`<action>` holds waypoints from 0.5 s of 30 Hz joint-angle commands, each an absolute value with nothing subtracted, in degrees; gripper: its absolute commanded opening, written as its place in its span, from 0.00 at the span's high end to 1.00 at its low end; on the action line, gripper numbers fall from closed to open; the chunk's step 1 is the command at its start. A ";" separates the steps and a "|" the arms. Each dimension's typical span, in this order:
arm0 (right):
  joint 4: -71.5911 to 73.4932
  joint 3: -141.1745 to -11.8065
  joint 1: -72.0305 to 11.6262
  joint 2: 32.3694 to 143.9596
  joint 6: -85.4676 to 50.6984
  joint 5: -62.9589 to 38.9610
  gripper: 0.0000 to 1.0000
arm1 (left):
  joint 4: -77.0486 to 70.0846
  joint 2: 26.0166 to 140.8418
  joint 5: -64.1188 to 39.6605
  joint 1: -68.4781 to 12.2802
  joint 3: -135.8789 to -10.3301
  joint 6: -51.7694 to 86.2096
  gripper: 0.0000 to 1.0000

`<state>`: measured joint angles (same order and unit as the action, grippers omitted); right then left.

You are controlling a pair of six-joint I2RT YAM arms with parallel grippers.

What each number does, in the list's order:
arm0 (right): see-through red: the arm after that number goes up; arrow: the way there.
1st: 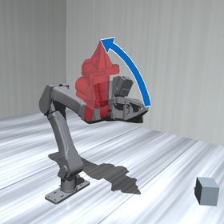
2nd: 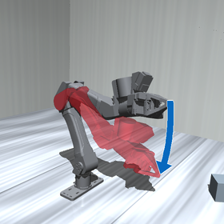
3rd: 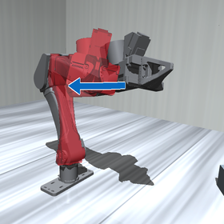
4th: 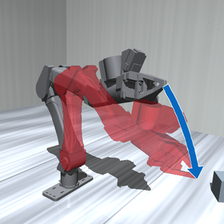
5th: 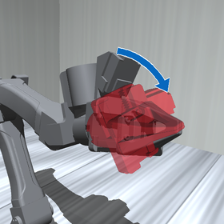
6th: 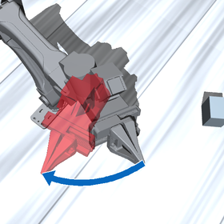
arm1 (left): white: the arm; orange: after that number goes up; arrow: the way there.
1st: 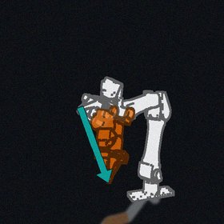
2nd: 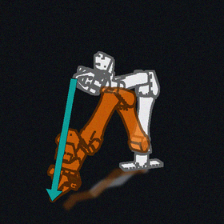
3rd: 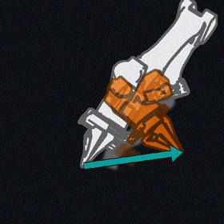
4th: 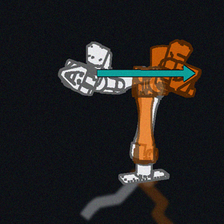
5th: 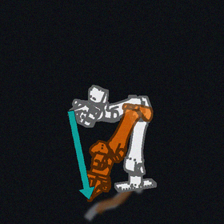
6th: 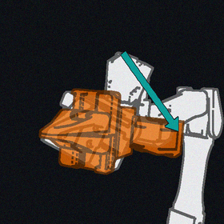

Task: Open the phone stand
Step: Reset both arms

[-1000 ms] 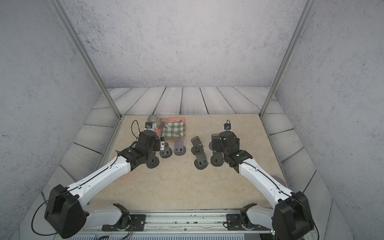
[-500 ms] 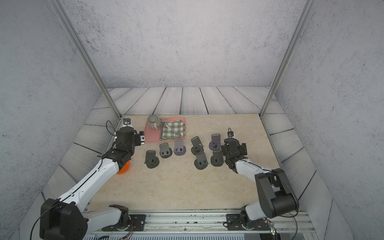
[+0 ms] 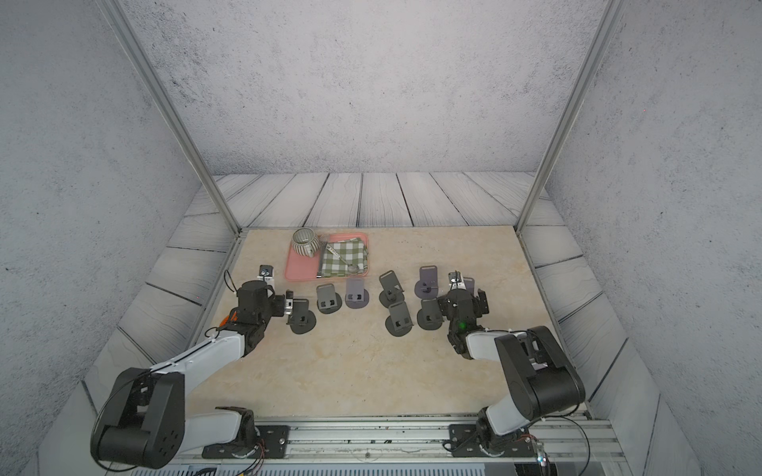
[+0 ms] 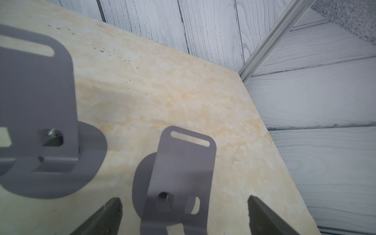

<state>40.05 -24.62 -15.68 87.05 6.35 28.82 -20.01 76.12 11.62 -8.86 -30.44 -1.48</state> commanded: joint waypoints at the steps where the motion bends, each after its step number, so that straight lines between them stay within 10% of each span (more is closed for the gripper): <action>1: 46.00 -23.79 -12.73 84.83 4.38 25.77 0.01 | -34.11 81.93 10.69 -8.53 -29.10 -3.67 0.02; 15: 44.81 -24.79 -4.22 87.93 -1.65 12.09 0.01 | -48.97 88.74 13.56 -3.67 -24.95 0.85 0.01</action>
